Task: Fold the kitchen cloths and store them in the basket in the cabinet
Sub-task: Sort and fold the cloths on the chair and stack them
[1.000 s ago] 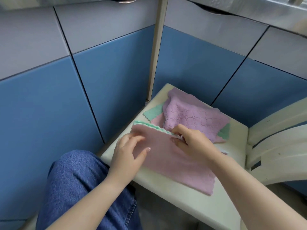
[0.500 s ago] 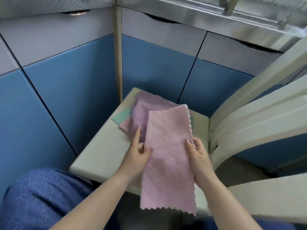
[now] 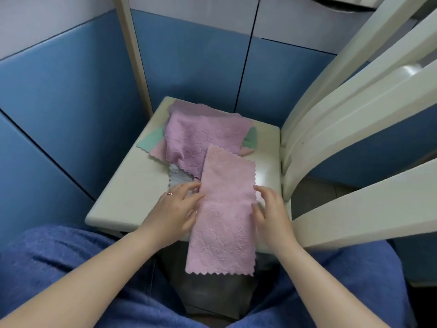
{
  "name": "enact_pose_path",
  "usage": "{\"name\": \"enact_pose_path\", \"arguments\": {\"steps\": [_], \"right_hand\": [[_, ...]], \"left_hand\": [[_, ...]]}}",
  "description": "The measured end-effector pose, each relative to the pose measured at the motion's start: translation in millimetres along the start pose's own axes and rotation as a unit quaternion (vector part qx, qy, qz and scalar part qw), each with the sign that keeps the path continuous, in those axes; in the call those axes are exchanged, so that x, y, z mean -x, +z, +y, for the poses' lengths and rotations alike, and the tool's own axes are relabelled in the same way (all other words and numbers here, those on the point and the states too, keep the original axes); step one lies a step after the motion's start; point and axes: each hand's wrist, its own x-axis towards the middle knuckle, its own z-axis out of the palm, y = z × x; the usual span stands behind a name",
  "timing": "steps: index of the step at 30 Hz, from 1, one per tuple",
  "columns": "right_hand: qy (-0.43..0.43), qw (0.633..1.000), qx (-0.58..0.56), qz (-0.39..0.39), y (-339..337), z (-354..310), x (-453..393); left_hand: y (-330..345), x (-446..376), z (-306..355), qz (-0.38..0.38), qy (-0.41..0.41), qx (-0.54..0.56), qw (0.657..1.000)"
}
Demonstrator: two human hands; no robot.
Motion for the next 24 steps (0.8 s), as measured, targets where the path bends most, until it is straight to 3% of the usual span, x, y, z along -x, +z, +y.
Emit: {"name": "enact_pose_path", "arguments": {"steps": [4, 7, 9, 11, 14, 19, 24], "right_hand": [[-0.203, 0.961, 0.163, -0.09, -5, 8, 24], [-0.223, 0.919, 0.267, -0.187, -9, 19, 36], [-0.228, 0.904, 0.293, -0.214, -10, 27, 40], [-0.255, 0.89, 0.308, -0.218, -12, 32, 44], [-0.316, 0.872, 0.338, -0.16, -10, 43, 52], [-0.336, 0.881, 0.323, -0.08, 4, 51, 58], [-0.337, 0.88, 0.323, -0.086, 7, 53, 49]], "left_hand": [[-2, 10, -5, -0.128, 0.132, -0.098, 0.978], [-7, 14, -9, -0.261, 0.124, -0.114, 0.95], [-13, 17, -14, -0.282, 0.146, -0.144, 0.937], [-14, 21, -17, -0.26, 0.19, -0.181, 0.929], [-5, 31, -19, -0.192, 0.228, -0.178, 0.938], [8, 41, -17, -0.099, 0.206, -0.109, 0.967], [13, 39, -18, -0.07, 0.193, -0.057, 0.977]]}}
